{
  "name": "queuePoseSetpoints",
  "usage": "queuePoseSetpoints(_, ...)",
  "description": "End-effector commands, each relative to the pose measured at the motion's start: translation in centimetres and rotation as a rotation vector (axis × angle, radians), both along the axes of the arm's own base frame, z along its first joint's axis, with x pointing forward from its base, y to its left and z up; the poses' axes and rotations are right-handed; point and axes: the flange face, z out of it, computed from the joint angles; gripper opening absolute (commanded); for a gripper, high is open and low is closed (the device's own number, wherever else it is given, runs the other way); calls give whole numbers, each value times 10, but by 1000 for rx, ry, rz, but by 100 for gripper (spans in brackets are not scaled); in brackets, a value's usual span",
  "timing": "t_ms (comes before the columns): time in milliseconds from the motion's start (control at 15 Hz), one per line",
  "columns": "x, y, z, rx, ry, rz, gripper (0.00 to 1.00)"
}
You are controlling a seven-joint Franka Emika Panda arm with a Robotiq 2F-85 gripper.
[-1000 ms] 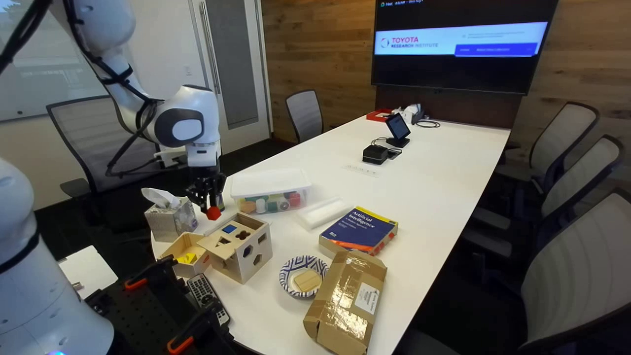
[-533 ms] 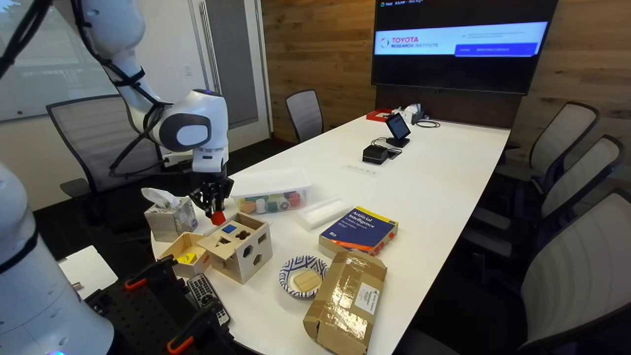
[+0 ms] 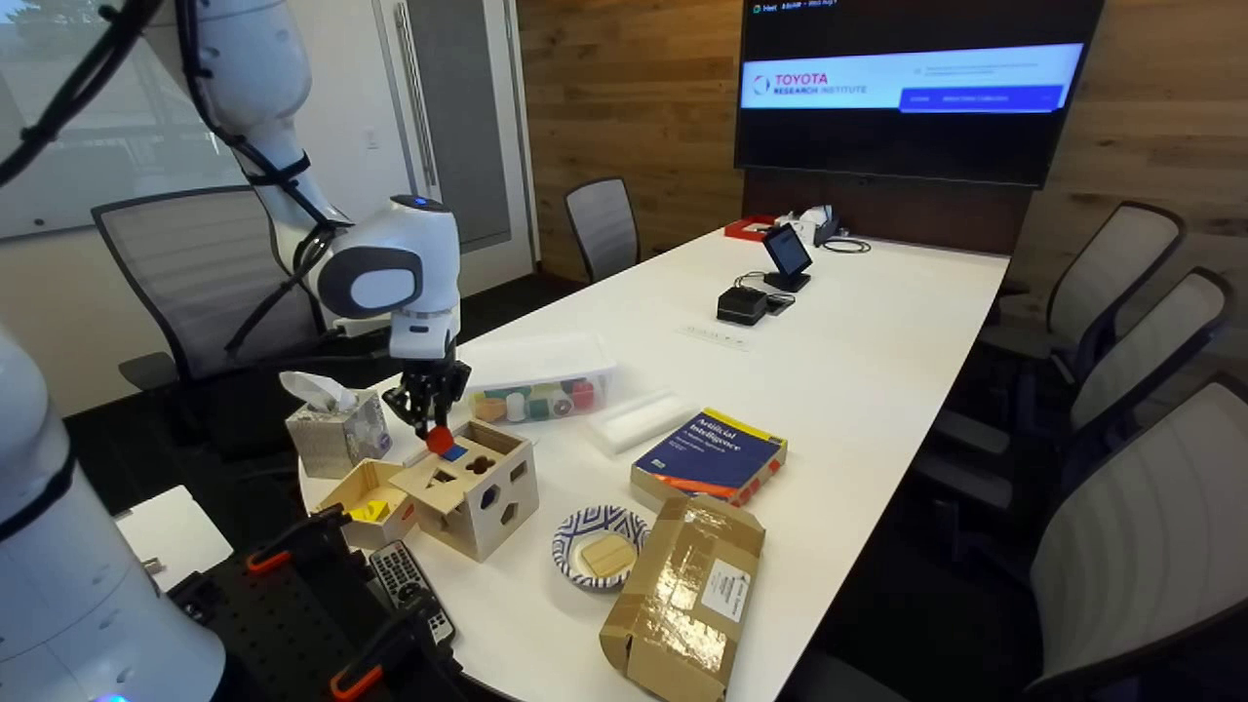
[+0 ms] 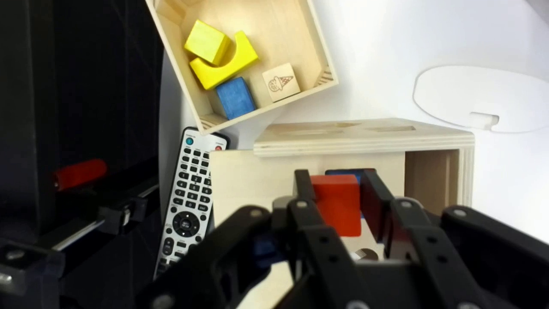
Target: Put the block inside the box
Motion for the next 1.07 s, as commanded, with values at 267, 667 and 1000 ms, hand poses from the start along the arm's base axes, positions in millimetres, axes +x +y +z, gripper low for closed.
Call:
queuePoseSetpoints(267,10,0,-19,-4,-56,-29,8)
queuePoseSetpoints(667,17,4,-32,18,-50,-34,8)
queuePoseSetpoints(1000,14,-5,-40,57,-27,-64,8)
